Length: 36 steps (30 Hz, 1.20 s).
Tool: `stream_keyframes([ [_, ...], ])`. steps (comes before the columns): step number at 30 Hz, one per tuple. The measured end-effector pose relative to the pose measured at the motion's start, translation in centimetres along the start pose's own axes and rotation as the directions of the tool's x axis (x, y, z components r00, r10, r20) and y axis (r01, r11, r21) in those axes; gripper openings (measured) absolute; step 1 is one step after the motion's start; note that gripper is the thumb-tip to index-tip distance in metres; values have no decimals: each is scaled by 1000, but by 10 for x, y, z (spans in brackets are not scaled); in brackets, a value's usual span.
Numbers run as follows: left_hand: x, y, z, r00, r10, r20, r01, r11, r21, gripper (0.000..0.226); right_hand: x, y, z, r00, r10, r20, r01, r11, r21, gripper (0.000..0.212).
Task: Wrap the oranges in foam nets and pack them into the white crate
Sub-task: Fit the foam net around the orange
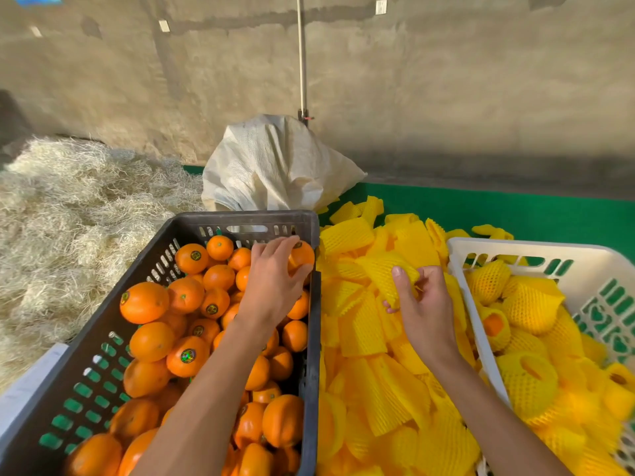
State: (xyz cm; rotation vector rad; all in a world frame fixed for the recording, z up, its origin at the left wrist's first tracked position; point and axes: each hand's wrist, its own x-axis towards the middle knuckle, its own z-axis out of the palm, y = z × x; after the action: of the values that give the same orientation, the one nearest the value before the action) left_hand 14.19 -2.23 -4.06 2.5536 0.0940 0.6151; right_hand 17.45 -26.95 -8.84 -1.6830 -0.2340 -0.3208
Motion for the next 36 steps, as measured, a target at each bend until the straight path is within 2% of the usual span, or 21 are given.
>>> stream_keyframes([
  [3, -3, 23, -2, 985, 73, -158, -92, 990, -112, 56, -1, -3, -2, 999, -41, -19, 40, 999, -27, 26],
  [5, -9, 42, 4, 985, 39, -169, -94, 939, -331, 58, -2, -6, -3, 999, -47, -15, 47, 999, -20, 31],
  [6, -12, 53, 10, 992, -4, -124, -56, 876, -479, 58, -2, -8, -3, 999, -42, -1, 42, 999, 16, 32],
  [7, -16, 64, 17, 997, -53, -55, 8, 786, -619, 58, -3, -10, -2, 999, -38, 21, 37, 998, 53, 32],
  [9, -24, 82, 31, 982, -150, 118, 180, 529, -830, 52, -4, -13, 0, 997, -42, 59, 35, 994, 105, 34],
  [11, -28, 90, 39, 936, -204, 287, 332, 240, -912, 45, -4, -16, -1, 996, -59, 68, 50, 990, 129, 39],
  [12, -29, 90, 40, 907, -226, 356, 390, 132, -911, 45, -3, -16, -2, 995, -64, 77, 54, 990, 132, 42],
  [15, -27, 84, 41, 835, -230, 500, 497, -78, -864, 48, 1, -16, -7, 992, -45, 120, 30, 992, 124, 44],
  [18, -24, 85, 40, 786, -205, 584, 542, -228, -809, 43, 4, -15, -9, 985, -10, 171, -24, 980, 199, 40],
  [21, -21, 84, 40, 763, -189, 619, 570, -256, -781, 41, 8, -13, -12, 966, 72, 248, -152, 936, 319, 38],
  [25, -18, 77, 39, 747, -154, 647, 600, -266, -755, 49, 14, -10, -15, 940, 142, 312, -288, 819, 496, 40],
  [27, -17, 75, 39, 745, -151, 650, 611, -238, -755, 49, 13, -11, -15, 948, 147, 284, -267, 851, 453, 43],
  [29, -19, 77, 42, 755, -138, 641, 628, -131, -767, 50, 11, -11, -14, 965, 149, 214, -210, 931, 299, 44],
  [31, -20, 79, 44, 756, -125, 642, 641, -54, -766, 50, 9, -10, -14, 973, 149, 175, -178, 971, 162, 35],
  [33, -18, 80, 44, 748, -119, 652, 650, -67, -757, 52, 9, -9, -14, 977, 160, 143, -181, 972, 151, 22],
  [36, -15, 79, 42, 747, -85, 660, 646, -145, -749, 55, 11, -14, -16, 982, 168, 82, -180, 967, 182, 12],
])
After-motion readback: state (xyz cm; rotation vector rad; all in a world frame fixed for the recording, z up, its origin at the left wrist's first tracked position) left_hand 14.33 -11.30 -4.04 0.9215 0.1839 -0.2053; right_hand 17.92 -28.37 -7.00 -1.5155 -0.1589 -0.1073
